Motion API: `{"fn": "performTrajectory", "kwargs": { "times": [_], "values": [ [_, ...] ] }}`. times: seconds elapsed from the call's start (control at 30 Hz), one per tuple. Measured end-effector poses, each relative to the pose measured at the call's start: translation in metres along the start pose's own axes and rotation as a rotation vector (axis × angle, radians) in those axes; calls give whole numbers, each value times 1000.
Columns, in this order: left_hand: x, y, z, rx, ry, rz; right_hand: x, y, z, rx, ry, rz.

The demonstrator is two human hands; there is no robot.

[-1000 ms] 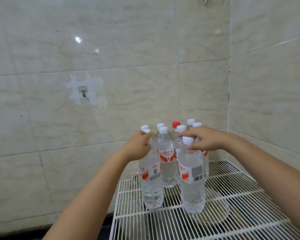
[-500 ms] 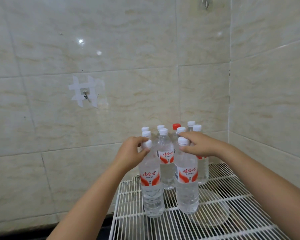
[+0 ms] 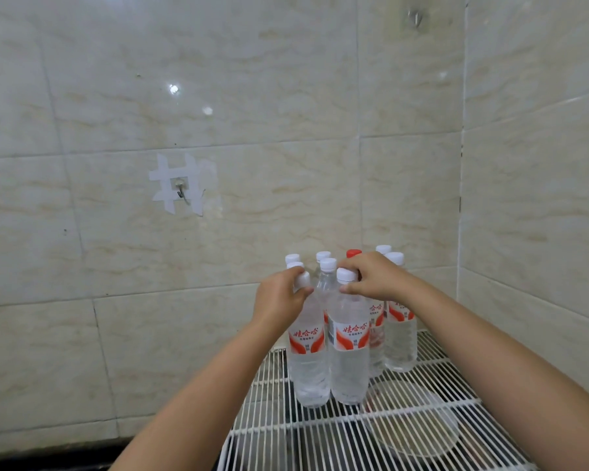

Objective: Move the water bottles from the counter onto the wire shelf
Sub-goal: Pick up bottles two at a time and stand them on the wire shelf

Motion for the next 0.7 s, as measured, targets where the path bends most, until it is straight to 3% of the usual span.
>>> {"fn": "performTrajectory", "kwargs": {
  "times": [0.7],
  "values": [
    [-23, -9, 16, 129, 45, -14, -24, -18, -10, -181, 9, -138]
  ]
}}
Point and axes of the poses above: each hand's wrist, its own x-axis away from the middle knuckle, its own y-axis out of the back of the hand, z = x × y, the point moved 2 cm from there along -x, towards the middle knuckle, and after that the axes turned 11 degrees about z, right-handed, at the moved point
